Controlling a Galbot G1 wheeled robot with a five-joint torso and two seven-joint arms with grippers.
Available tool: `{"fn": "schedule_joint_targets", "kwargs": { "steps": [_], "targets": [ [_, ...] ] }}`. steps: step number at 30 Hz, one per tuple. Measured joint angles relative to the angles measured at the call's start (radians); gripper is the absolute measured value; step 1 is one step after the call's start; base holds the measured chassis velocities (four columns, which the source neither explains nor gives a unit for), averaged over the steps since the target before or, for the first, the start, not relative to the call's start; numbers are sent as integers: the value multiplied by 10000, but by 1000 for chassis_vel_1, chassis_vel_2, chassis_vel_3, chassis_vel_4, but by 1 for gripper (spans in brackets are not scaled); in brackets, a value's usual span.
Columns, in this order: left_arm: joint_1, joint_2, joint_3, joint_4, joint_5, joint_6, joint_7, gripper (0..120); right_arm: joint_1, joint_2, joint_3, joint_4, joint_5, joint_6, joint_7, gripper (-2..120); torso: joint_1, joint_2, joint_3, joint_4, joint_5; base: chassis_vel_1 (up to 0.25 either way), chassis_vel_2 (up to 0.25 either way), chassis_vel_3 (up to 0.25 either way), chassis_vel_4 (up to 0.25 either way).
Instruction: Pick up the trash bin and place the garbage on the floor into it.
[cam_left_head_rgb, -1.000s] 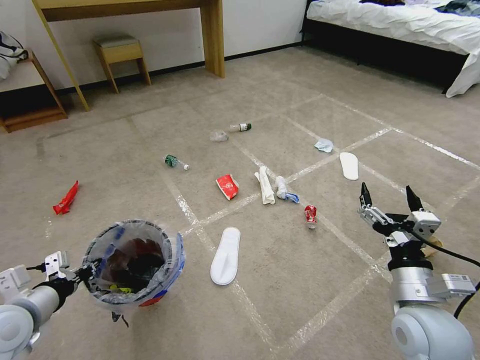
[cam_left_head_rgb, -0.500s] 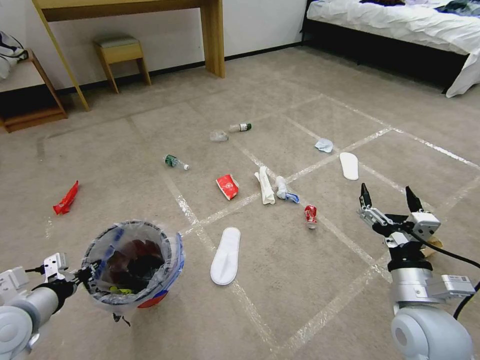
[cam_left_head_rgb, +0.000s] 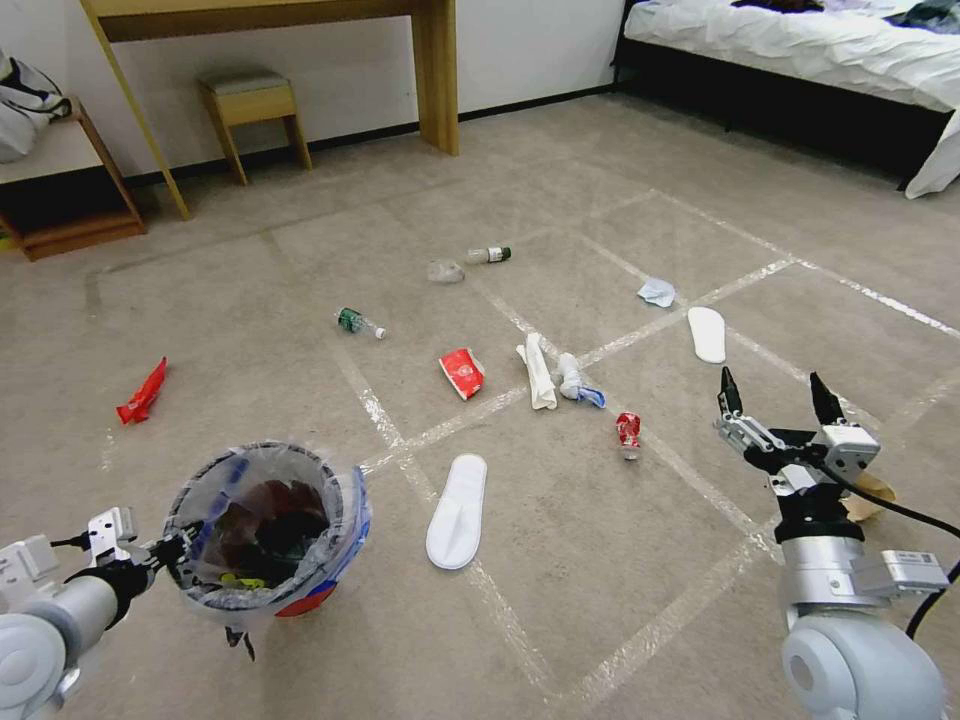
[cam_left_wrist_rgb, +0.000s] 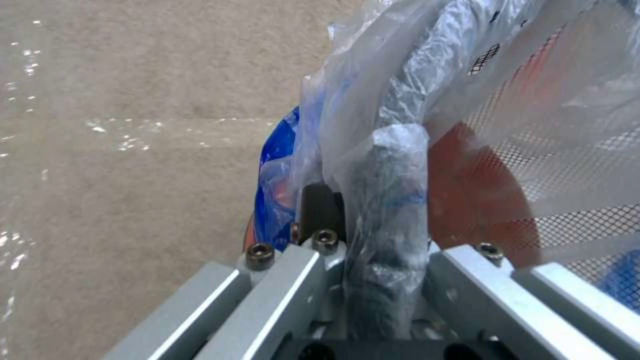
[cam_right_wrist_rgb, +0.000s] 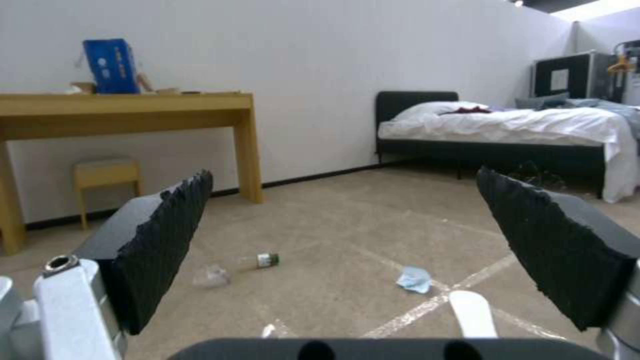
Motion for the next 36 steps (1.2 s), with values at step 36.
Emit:
{"fn": "schedule_joint_targets", "kwargs": {
  "steps": [36],
  "targets": [
    [7,-119,111,-14,282,0,85,1,76,-28,129,-170,-72,291,-196,100,0,0,0,1,0,9,12,13,7]
  ]
}}
